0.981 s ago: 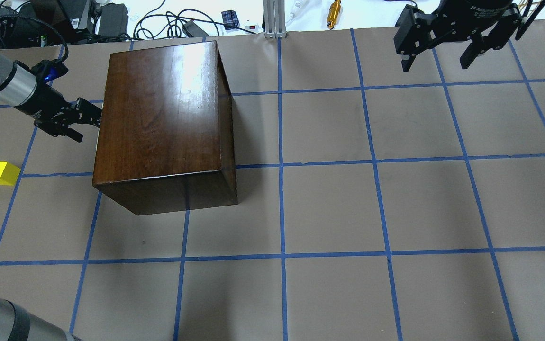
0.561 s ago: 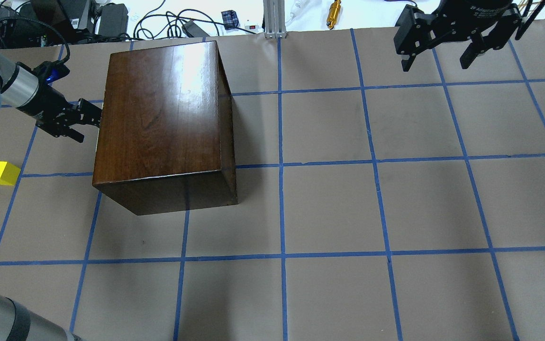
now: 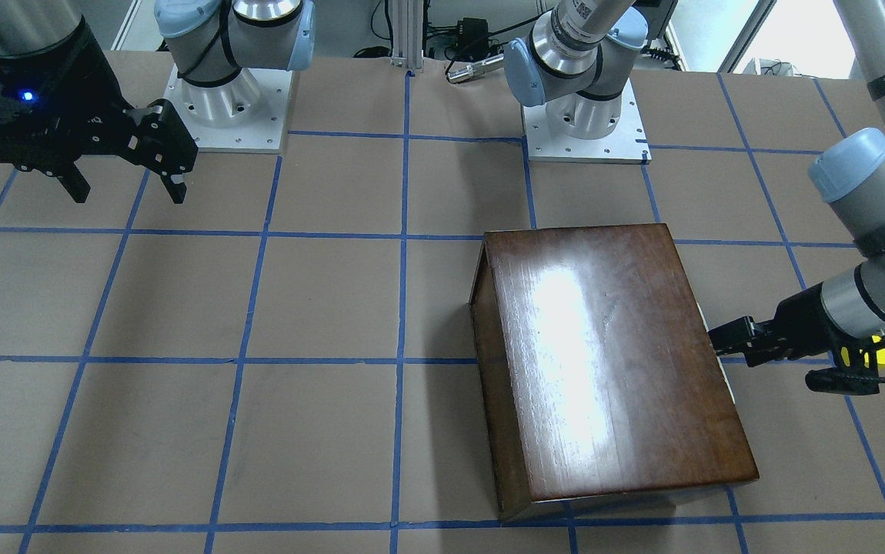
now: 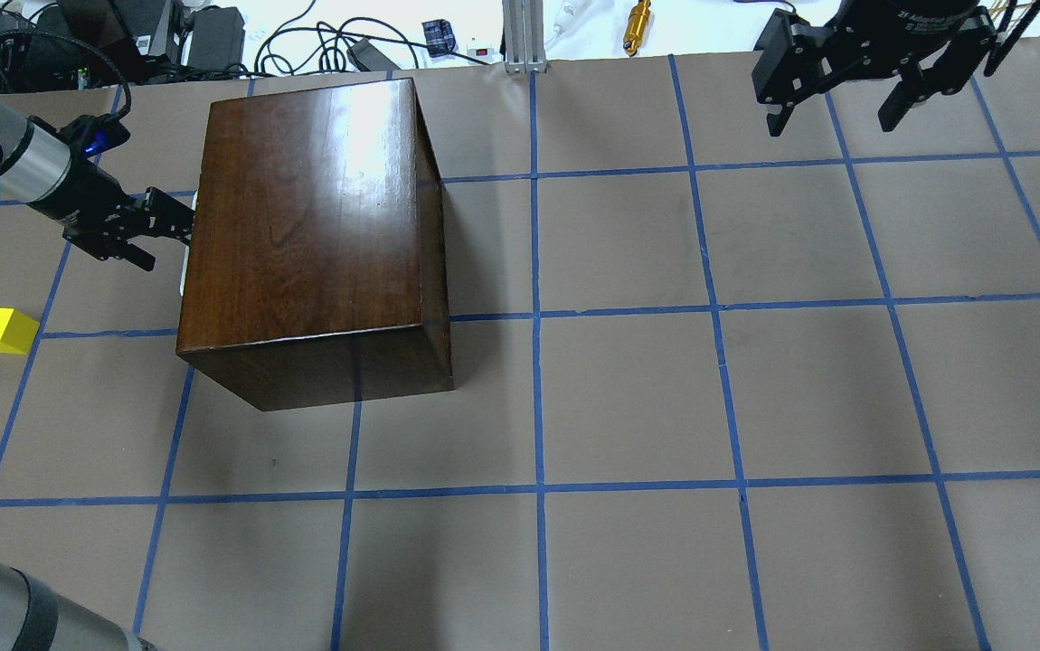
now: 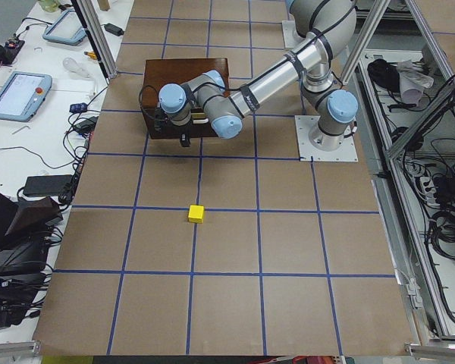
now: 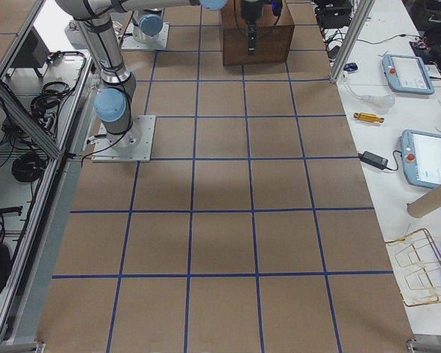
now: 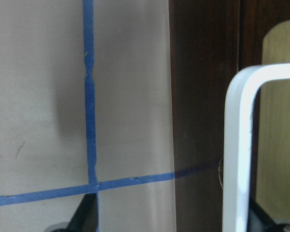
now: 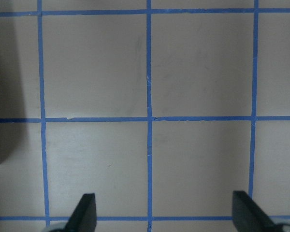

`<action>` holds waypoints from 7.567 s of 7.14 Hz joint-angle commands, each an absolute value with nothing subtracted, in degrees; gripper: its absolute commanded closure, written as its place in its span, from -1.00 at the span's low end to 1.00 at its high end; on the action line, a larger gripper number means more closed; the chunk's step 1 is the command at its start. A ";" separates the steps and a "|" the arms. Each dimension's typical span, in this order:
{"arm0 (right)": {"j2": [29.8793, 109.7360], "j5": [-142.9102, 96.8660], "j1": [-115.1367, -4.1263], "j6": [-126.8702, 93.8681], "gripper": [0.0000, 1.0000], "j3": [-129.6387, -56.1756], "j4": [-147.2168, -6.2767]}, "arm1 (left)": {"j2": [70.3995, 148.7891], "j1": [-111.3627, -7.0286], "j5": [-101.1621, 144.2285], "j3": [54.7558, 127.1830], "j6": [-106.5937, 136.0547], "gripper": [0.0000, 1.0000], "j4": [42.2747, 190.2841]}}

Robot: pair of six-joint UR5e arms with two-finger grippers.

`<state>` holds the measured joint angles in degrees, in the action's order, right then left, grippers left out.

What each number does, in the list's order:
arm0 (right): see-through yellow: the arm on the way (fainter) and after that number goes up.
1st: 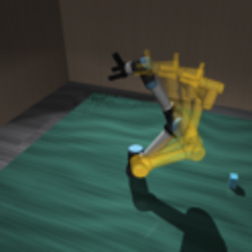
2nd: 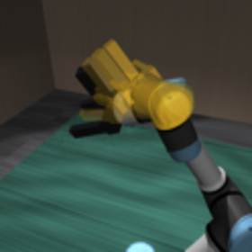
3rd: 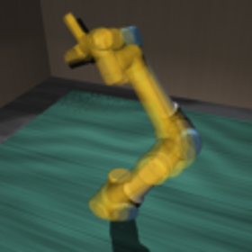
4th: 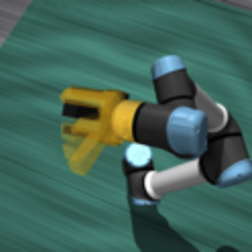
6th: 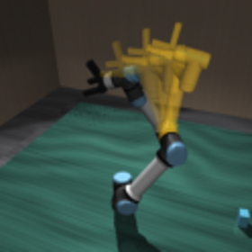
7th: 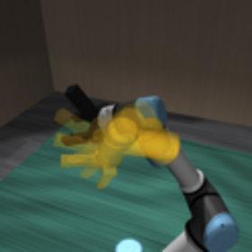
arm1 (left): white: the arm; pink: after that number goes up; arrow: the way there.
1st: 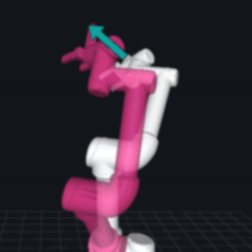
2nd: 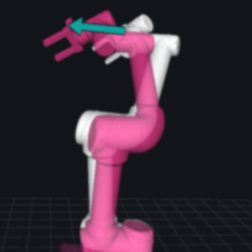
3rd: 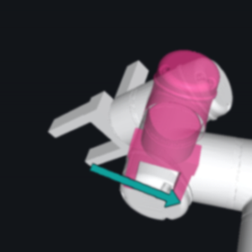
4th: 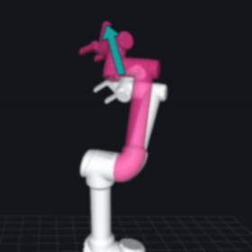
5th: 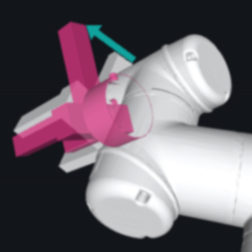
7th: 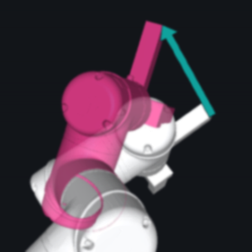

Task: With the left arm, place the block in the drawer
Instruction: 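Pull the drawer open with the left gripper, away from the cabinet, then release the handle and move the left gripper over the yellow cube, then lower the left gripper and grasp the yellow cube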

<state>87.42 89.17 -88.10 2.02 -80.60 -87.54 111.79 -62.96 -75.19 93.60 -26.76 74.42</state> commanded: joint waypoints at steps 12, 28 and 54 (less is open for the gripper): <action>87.45 89.21 -88.15 2.02 -1.00 -80.60 -87.54 | 111.80 -56.08 -77.08 92.81 -29.18 -1.00 74.18; 87.36 89.21 -88.15 2.02 -1.00 -80.60 -87.54 | 112.06 -52.65 -80.07 87.73 -31.03 -1.00 76.71; 87.45 89.12 -88.15 2.02 -1.00 -80.60 -87.54 | 122.08 -42.10 -86.22 96.15 -140.62 -1.00 48.44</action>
<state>87.40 89.18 -88.13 2.02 -80.60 -87.54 121.49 -42.03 -86.27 96.19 -140.58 49.60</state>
